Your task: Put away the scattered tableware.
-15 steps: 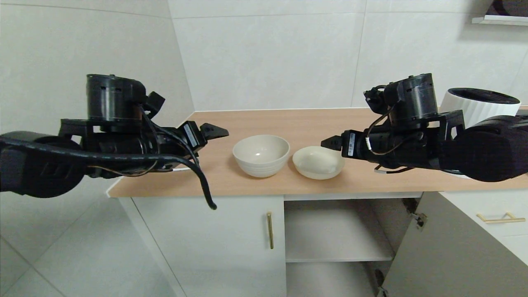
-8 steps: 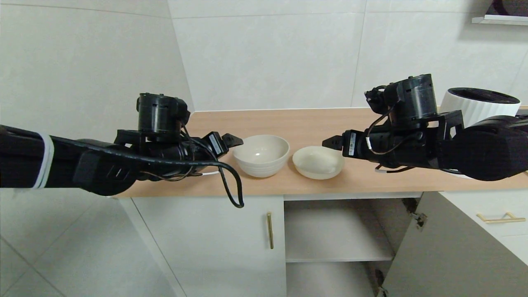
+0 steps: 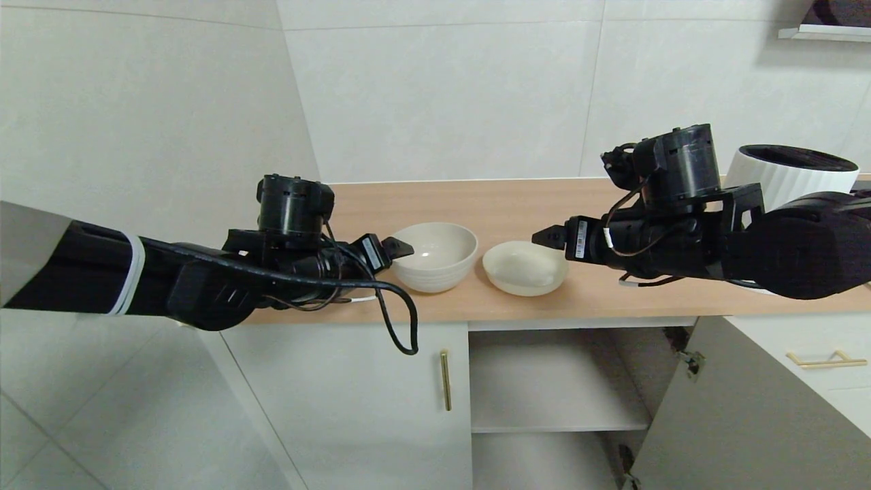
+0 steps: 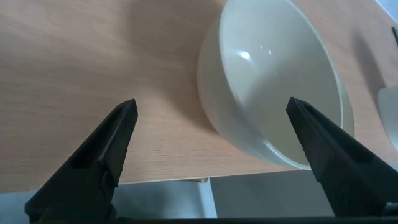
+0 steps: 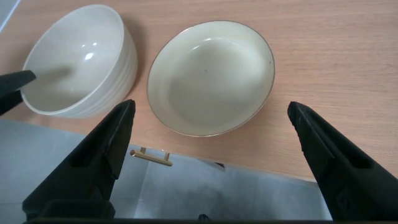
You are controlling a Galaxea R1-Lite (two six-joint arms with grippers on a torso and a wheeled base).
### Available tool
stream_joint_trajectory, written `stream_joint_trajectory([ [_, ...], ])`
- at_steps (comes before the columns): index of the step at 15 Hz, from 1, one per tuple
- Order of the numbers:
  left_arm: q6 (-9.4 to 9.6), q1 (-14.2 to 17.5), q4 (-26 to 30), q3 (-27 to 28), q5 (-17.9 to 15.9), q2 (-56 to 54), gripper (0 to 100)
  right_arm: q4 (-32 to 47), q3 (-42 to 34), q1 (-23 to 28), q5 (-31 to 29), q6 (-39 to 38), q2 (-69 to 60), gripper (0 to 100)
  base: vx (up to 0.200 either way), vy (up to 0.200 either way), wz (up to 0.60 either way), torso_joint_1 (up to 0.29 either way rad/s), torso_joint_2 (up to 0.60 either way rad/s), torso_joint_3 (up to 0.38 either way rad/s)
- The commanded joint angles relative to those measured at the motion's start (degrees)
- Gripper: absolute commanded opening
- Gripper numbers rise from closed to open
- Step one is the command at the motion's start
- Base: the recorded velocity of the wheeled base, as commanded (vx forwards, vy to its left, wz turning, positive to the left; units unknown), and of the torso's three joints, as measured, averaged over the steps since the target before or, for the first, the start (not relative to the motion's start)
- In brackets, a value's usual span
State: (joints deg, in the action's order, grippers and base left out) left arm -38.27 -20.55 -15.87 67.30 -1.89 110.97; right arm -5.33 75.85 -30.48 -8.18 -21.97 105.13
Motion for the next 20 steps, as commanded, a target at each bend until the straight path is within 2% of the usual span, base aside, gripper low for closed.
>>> stream_joint_trajectory([
  [1, -0.05, -0.2, 0.0, -0.1, 0.1, 0.1, 100, 0.0, 0.0, 0.0, 0.0, 0.0, -0.1, 100, 0.000, 0.000, 0.00, 0.000, 0.00, 0.000],
  [2, 0.03, -0.3, 0.0, -0.1, 0.1, 0.1, 100, 0.0, 0.0, 0.0, 0.0, 0.0, -0.1, 100, 0.000, 0.000, 0.00, 0.000, 0.00, 0.000],
  [3, 0.03, -0.3, 0.0, -0.1, 0.2, 0.1, 0, 0.0, 0.0, 0.0, 0.0, 0.0, -0.1, 100, 0.000, 0.000, 0.00, 0.000, 0.00, 0.000],
  [6, 0.03, -0.3, -0.1, 0.0, 1.7, 0.1, 0, 0.1, 0.0, 0.0, 0.0, 0.0, -0.1, 100, 0.000, 0.000, 0.00, 0.000, 0.00, 0.000],
  [13, -0.14, -0.2, 0.0, 0.0, 1.7, -1.3, 0, 0.3, 0.4, 0.0, -0.4, 0.1, 0.5, 100, 0.000, 0.000, 0.00, 0.000, 0.00, 0.000],
  [16, 0.03, -0.3, 0.1, -1.4, 1.1, -3.7, 0, 1.8, 2.9, -0.1, -6.1, 0.3, 3.7, 100, 0.000, 0.000, 0.00, 0.000, 0.00, 0.000],
  [20, 0.12, -0.3, 0.0, -2.8, -1.5, -6.1, 0, 3.0, 5.5, -0.2, -11.6, 0.5, 8.8, 100, 0.000, 0.000, 0.00, 0.000, 0.00, 0.000],
])
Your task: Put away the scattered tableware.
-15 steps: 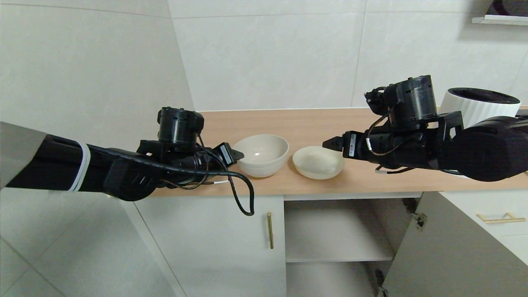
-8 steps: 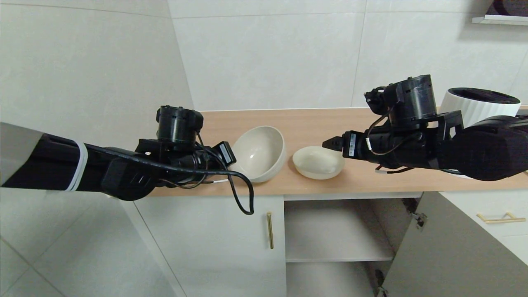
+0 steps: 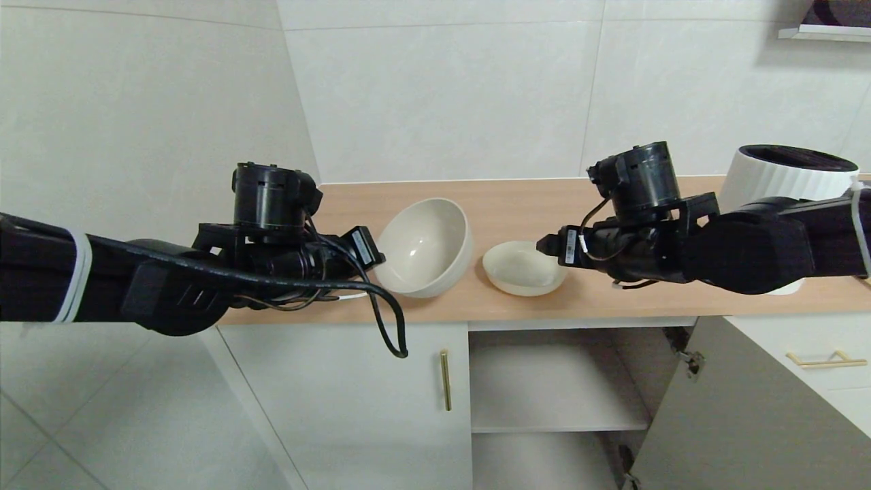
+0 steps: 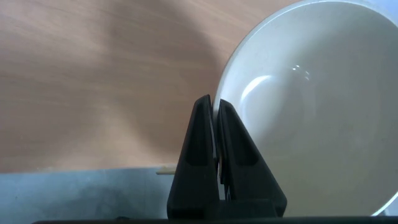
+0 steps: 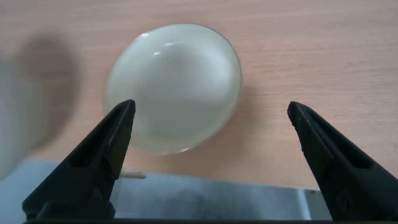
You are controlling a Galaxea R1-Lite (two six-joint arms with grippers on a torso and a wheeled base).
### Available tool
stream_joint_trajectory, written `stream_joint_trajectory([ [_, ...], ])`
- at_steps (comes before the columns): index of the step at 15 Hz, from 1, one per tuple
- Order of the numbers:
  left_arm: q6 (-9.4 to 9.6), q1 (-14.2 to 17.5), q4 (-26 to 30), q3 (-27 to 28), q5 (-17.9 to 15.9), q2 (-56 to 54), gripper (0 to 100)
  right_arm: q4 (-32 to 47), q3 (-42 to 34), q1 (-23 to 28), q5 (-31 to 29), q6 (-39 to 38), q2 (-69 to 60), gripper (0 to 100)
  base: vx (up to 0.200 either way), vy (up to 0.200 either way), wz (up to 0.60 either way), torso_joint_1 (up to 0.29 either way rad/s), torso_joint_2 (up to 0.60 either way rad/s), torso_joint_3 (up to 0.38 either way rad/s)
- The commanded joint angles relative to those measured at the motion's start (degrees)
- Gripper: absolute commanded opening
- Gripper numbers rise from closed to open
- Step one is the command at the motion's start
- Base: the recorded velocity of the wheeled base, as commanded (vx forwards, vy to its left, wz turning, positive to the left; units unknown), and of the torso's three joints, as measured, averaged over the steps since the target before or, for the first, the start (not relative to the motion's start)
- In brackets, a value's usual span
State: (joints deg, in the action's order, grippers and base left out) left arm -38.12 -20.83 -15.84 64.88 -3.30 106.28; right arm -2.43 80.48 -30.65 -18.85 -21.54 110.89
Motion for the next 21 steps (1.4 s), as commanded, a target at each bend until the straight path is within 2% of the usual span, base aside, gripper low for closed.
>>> stream_joint_trajectory([
  [1, -0.02, 0.0, -0.1, -0.5, -0.1, -1.5, 0, 0.1, 1.3, 0.0, -2.0, 0.6, 4.1, 100, 0.000, 0.000, 0.00, 0.000, 0.00, 0.000],
  [16, 0.06, 0.1, -0.1, -0.5, -0.1, -1.5, 0, -0.2, 2.2, 1.3, -2.8, 1.4, 7.5, 100, 0.000, 0.000, 0.00, 0.000, 0.00, 0.000],
  [17, 0.06, 0.1, -0.1, -0.5, -0.1, -1.5, 0, -0.2, 2.3, 1.4, -2.8, 1.4, 7.4, 0, 0.000, 0.000, 0.00, 0.000, 0.00, 0.000],
  [21, 0.06, 0.1, -0.1, -0.5, 0.0, -1.5, 0, -0.1, 2.1, 1.3, -2.7, 1.3, 7.1, 0, 0.000, 0.000, 0.00, 0.000, 0.00, 0.000],
])
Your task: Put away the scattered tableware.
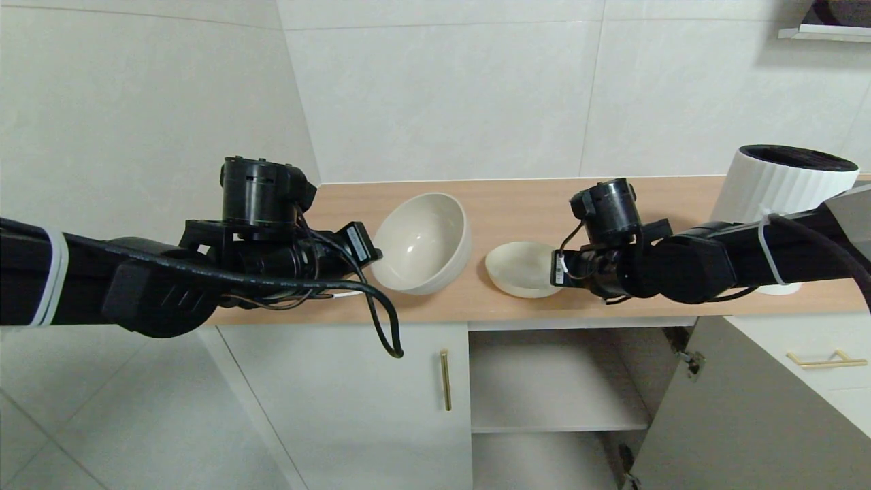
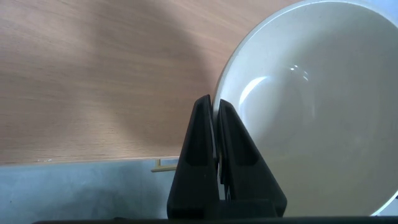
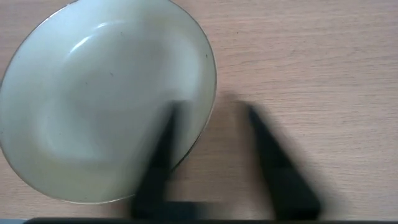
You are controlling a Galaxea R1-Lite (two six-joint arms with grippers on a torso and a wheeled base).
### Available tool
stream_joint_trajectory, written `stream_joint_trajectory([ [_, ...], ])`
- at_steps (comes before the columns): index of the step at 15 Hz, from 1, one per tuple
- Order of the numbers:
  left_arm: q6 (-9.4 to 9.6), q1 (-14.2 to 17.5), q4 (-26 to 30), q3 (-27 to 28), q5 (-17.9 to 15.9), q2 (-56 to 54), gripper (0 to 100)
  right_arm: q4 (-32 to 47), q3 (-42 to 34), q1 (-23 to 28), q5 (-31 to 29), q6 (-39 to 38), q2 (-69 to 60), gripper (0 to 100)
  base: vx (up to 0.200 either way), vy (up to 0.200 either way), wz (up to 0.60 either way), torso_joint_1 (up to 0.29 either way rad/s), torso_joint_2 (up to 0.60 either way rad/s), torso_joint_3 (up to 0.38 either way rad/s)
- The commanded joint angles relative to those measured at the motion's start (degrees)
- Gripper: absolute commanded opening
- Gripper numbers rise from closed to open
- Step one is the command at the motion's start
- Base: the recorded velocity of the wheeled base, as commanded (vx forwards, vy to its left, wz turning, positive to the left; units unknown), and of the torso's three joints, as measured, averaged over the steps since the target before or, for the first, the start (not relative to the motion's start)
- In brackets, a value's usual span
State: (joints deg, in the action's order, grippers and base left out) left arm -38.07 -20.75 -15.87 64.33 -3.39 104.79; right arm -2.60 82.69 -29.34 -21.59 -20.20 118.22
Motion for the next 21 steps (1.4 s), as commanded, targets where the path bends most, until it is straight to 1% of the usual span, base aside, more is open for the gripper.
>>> stream_joint_trajectory([
  [1, -0.07, 0.0, 0.0, 0.0, 0.0, 0.0, 0, 0.0, -0.2, 0.0, 0.1, 0.0, -0.5, 0, 0.000, 0.000, 0.00, 0.000, 0.00, 0.000],
  [3, -0.07, 0.0, 0.0, 0.0, 0.0, -0.2, 0, 0.1, -0.5, 0.0, 0.1, 0.0, -1.2, 0, 0.000, 0.000, 0.00, 0.000, 0.00, 0.000],
  [6, 0.19, 0.0, 0.2, -0.3, 0.0, -2.4, 0, 0.5, -3.6, 0.1, 1.4, 0.0, -5.3, 0, 0.000, 0.000, 0.00, 0.000, 0.00, 0.000],
  [7, 0.28, 0.0, 0.2, -0.9, 0.0, -3.4, 0, 2.0, -4.7, 0.1, 3.3, -0.1, -7.6, 0, 0.000, 0.000, 0.00, 0.000, 0.00, 0.000],
  [8, 1.16, 0.0, 0.3, -1.6, 0.0, -4.5, 0, 4.6, -6.2, 0.1, 7.2, -0.3, -11.1, 0, 0.000, 0.000, 0.00, 0.000, 0.00, 0.000],
  [9, 1.51, 0.0, 0.4, -1.8, 0.0, -4.8, 0, 5.2, -6.6, 0.1, 8.2, -0.4, -12.0, 0, 0.000, 0.000, 0.00, 0.000, 0.00, 0.000],
  [10, 5.02, 0.0, 0.4, -3.9, 0.0, -7.0, 0, 11.3, -7.5, 0.3, 16.1, -0.4, -18.1, 0, 0.000, 0.000, 0.00, 0.000, 0.00, 0.000],
  [12, 8.80, 0.0, 0.7, -6.4, 0.0, -9.9, 0, 18.0, -7.4, 0.3, 21.6, -0.3, -23.3, 0, 0.000, 0.000, 0.00, 0.000, 0.00, 0.000],
  [13, 9.33, 0.0, 0.8, -6.9, 0.0, -10.7, 0, 18.8, -7.5, 0.3, 22.1, -0.3, -24.0, 0, 0.000, 0.000, 0.00, 0.000, 0.00, 0.000],
  [15, 14.69, 0.0, 6.0, -9.7, 0.0, -14.6, 0, 18.9, -10.0, 0.2, 22.3, 0.2, -26.3, 0, 0.000, 0.000, 0.00, 0.000, 0.00, 0.000],
  [16, 16.80, -0.1, 8.3, -10.2, 0.0, -15.4, 0, 18.9, -10.2, 0.1, 22.3, 0.7, -26.2, 0, 0.000, 0.000, 0.00, 0.000, 0.00, 0.000],
  [17, 18.47, -0.3, 10.2, -10.3, 0.0, -15.8, 0, 18.9, -10.9, 0.0, 22.3, 1.4, -26.0, 0, 0.000, 0.000, 0.00, 0.000, 0.00, 0.000],
  [18, 18.74, -0.9, 11.0, -10.4, -0.1, -15.6, 0, 18.8, -11.9, -0.2, 22.3, 2.4, -25.9, 0, 0.000, 0.000, 0.00, 0.000, 0.00, 0.000],
  [21, 18.74, -1.6, 11.0, -10.5, 0.0, -15.0, 0, 18.8, -12.6, -0.9, 22.1, 3.4, -25.4, 0, 0.000, 0.000, 0.00, 0.000, 0.00, 0.000],
])
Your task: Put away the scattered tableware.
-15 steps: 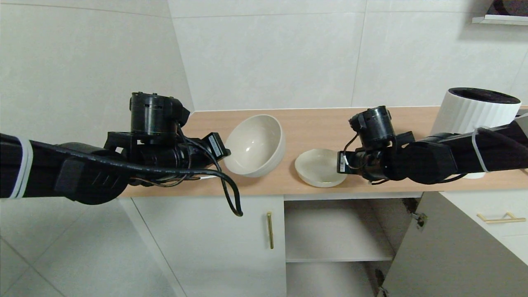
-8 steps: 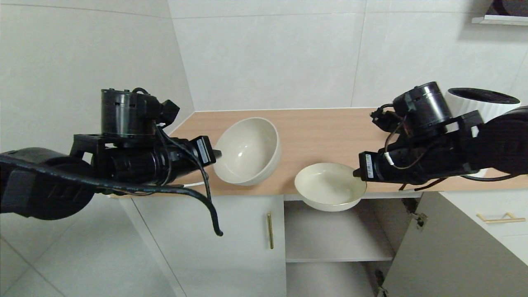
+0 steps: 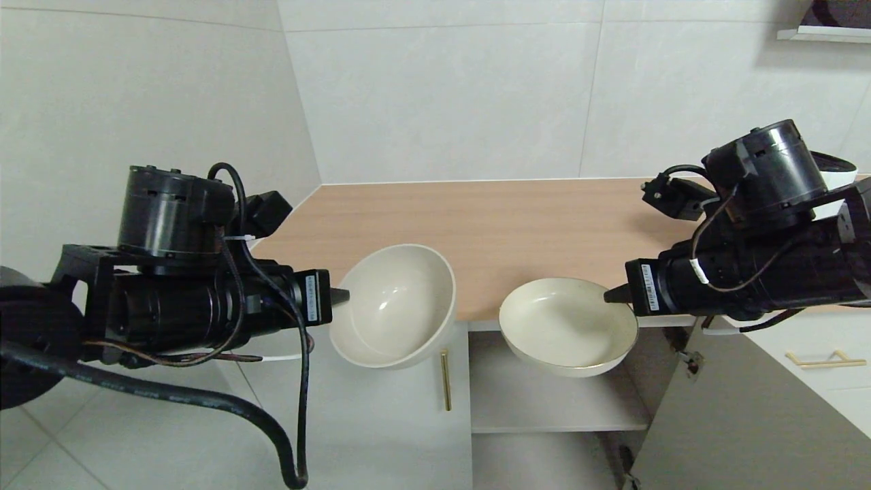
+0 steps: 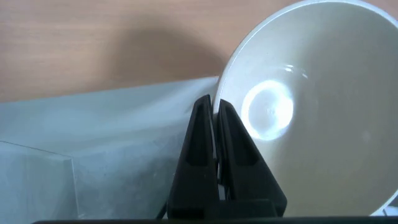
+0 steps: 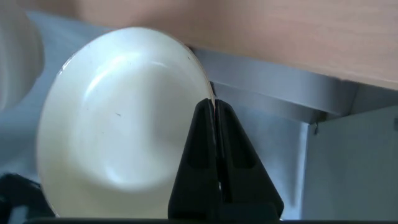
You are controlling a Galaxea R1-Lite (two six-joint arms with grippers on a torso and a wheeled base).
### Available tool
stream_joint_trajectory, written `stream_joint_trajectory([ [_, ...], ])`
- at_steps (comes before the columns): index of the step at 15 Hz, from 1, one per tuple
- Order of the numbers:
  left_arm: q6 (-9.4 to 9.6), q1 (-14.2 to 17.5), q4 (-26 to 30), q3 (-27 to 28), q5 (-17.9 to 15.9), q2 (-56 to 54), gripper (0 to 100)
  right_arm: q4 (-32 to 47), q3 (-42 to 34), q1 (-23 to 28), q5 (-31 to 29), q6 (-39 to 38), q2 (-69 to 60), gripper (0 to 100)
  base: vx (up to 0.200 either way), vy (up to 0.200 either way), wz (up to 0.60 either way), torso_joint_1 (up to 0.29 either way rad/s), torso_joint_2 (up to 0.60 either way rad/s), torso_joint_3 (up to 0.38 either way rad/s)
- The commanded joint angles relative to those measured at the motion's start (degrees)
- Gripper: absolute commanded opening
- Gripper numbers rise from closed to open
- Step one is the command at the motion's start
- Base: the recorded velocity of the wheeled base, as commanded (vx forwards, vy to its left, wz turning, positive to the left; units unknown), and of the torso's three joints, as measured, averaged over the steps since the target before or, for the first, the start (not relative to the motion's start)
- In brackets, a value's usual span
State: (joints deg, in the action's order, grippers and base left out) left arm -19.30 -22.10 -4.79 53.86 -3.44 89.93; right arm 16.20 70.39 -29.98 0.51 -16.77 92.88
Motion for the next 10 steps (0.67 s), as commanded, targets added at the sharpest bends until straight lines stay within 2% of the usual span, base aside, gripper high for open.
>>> stream_joint_trajectory([
  [1, -0.04, -0.2, 0.0, -0.1, 0.0, -0.1, 0, 0.0, -0.3, -0.3, -0.1, 0.0, 0.1, 0, 0.000, 0.000, 0.00, 0.000, 0.00, 0.000],
  [2, -0.04, -0.2, 0.0, -0.1, 0.0, 0.0, 0, 0.0, -0.3, -0.3, -0.2, 0.0, 0.4, 0, -0.200, 0.000, 0.00, -0.002, 0.00, 0.002],
  [7, 0.05, -0.3, 0.0, -0.2, 0.1, -0.1, 0, 0.0, -0.3, -0.3, -0.3, 0.0, 0.9, 0, 0.000, 0.000, 0.00, 0.000, 0.00, 0.000],
  [10, 1.28, -0.3, 0.0, -0.6, 0.1, -0.1, 0, 0.0, -0.3, -0.3, -0.5, 0.0, 2.0, 0, 0.000, 0.000, 0.00, 0.000, 0.00, 0.000],
])
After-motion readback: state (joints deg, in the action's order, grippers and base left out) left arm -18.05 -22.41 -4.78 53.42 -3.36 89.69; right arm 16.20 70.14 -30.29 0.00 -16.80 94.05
